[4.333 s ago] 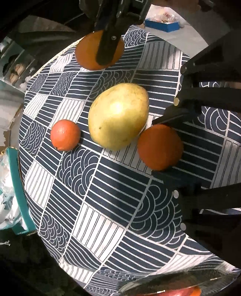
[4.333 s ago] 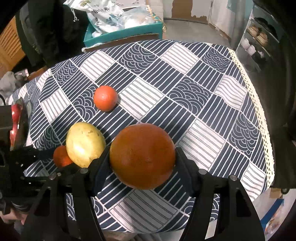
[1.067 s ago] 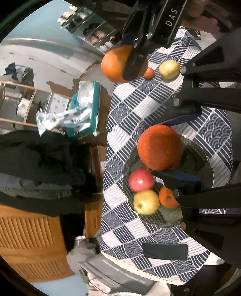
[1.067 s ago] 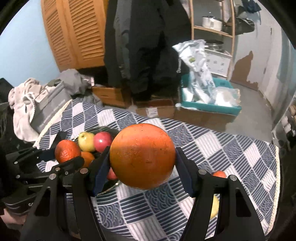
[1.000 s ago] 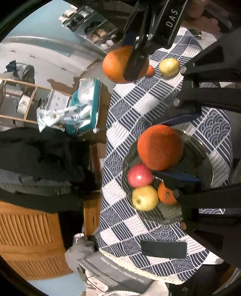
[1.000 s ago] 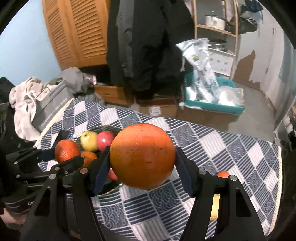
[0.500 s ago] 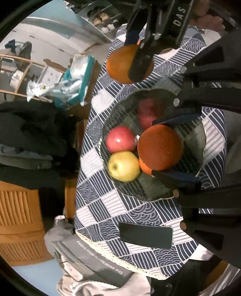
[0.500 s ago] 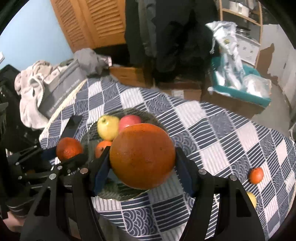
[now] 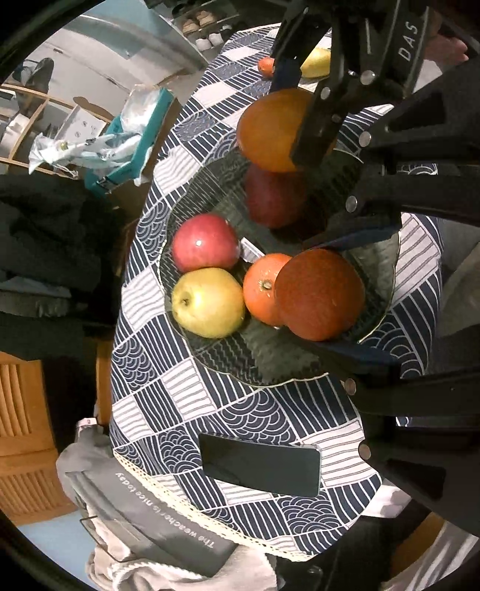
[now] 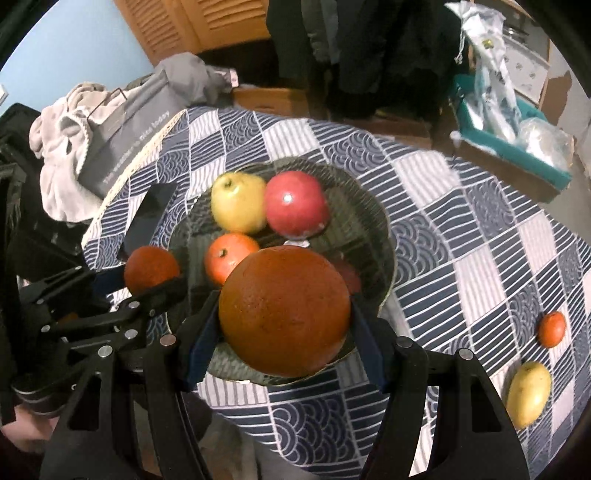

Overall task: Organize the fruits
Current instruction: 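Lower both oranges into the glass bowl and open both tools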

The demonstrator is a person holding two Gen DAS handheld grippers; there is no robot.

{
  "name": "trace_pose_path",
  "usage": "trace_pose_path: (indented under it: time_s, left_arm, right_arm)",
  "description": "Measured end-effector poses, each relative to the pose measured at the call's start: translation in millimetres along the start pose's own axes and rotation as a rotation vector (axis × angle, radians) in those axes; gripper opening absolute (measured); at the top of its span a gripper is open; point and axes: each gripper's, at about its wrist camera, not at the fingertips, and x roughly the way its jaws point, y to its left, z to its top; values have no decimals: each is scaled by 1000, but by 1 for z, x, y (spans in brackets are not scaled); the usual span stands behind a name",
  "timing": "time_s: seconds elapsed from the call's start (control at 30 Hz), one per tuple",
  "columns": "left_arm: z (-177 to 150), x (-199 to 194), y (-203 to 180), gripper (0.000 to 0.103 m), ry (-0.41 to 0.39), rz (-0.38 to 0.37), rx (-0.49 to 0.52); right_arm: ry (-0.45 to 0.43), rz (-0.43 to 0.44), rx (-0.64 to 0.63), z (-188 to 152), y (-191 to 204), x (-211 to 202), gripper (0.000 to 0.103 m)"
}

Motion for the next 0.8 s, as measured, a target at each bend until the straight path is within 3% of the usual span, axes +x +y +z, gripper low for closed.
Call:
trace_pose_path:
  time_s: [0.33,0.4,0.57,0.8]
  left_arm:
    - [-1,9,4,47,36,7,-15]
    - [-1,10,5,49,40,8,-18]
    - [1,4,6,68,9,24,-22]
    - [3,-2,1,68,3,16,-15]
  right_arm:
    - [39,18,22,-1,-2,12,69]
    - [50,16,22,-2,-2,15,69]
    - [3,40,33,3,-3,5,71]
    - [-39,-5,32,8,-8,-12,73]
